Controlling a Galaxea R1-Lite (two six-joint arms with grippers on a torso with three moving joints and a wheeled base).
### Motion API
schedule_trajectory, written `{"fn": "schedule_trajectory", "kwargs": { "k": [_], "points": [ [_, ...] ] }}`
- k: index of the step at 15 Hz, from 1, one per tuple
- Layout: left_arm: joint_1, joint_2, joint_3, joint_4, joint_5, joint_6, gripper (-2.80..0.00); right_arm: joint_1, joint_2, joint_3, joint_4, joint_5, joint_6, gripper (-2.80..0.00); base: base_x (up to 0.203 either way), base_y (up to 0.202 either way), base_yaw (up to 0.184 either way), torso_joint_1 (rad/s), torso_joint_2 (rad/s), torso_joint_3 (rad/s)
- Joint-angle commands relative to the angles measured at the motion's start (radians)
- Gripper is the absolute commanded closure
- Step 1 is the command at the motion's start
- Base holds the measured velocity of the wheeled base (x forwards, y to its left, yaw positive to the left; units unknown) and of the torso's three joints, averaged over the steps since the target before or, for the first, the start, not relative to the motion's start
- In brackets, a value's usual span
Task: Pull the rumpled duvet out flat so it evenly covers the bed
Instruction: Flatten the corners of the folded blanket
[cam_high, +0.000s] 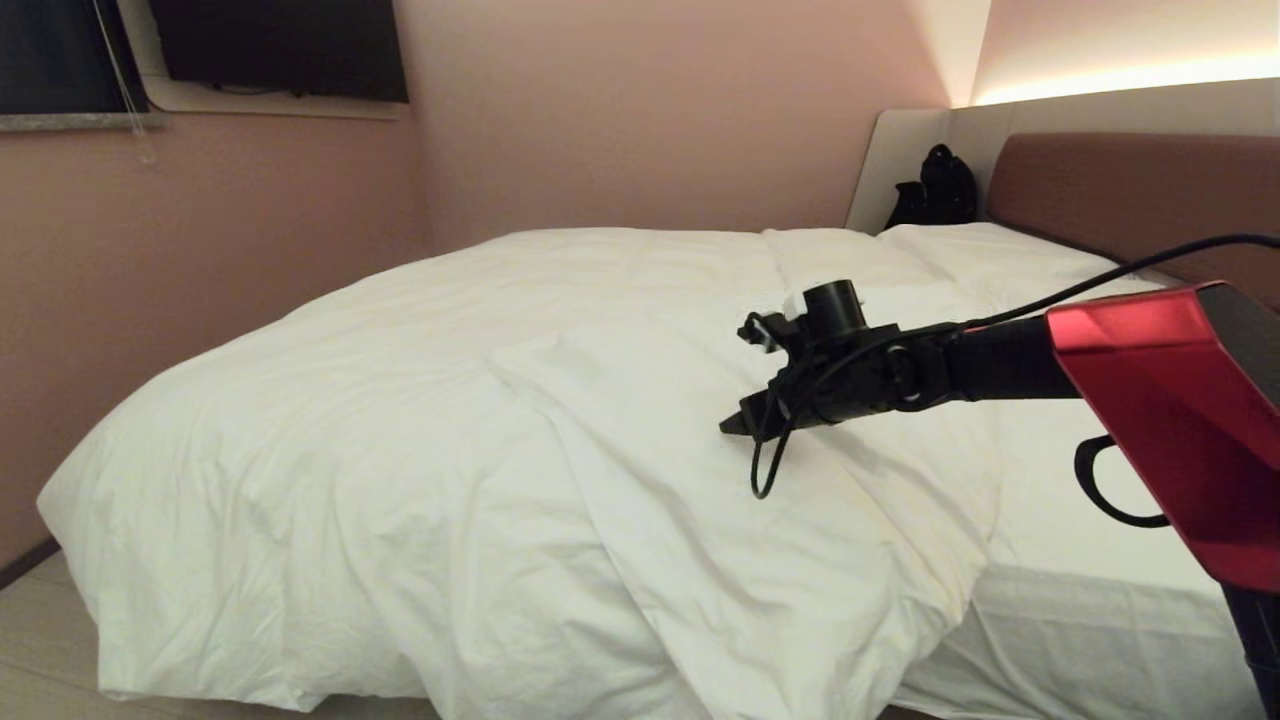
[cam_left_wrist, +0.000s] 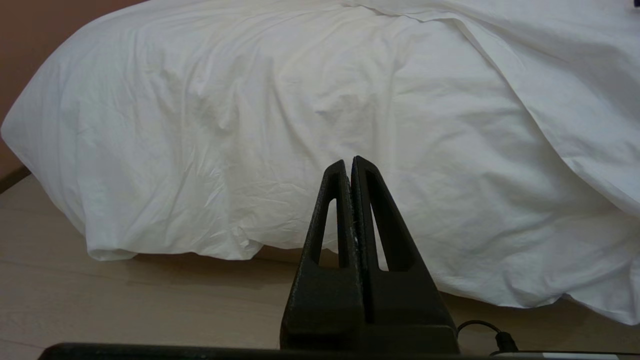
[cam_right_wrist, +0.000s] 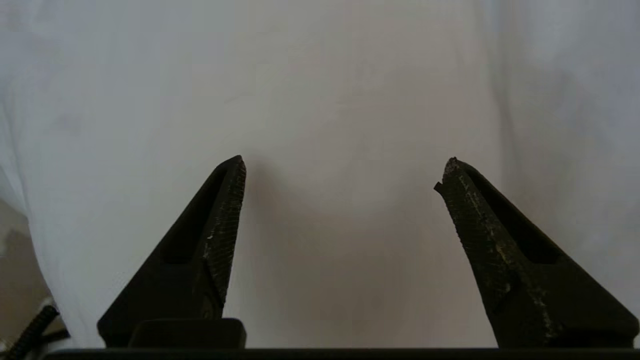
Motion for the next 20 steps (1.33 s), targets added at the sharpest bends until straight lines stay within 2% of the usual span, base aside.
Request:
{"fn": "schedule_trajectory", "kwargs": {
  "k": [1, 7, 11, 14, 20],
  "points": [
    [0.000, 0.000, 0.000, 0.000, 0.000, 0.000, 0.00, 0.000, 0.008, 0.001, 0.000, 0.012, -0.078, -2.80, 0.000, 0.000, 0.000, 0.000, 0.00, 0.000],
    [0.000, 0.000, 0.000, 0.000, 0.000, 0.000, 0.00, 0.002, 0.049, 0.002, -0.001, 0.012, -0.094, -2.80, 0.000, 0.000, 0.000, 0.000, 0.00, 0.000],
    [0.000, 0.000, 0.000, 0.000, 0.000, 0.000, 0.00, -0.009, 0.136, 0.019, 0.000, 0.010, -0.075, -2.80, 0.000, 0.000, 0.000, 0.000, 0.00, 0.000],
    [0.000, 0.000, 0.000, 0.000, 0.000, 0.000, 0.00, -0.016, 0.176, 0.012, -0.003, 0.003, -0.017, -2.80, 0.000, 0.000, 0.000, 0.000, 0.00, 0.000],
    [0.000, 0.000, 0.000, 0.000, 0.000, 0.000, 0.00, -0.024, 0.185, 0.021, 0.000, 0.001, -0.006, -2.80, 0.000, 0.000, 0.000, 0.000, 0.00, 0.000]
  ]
}}
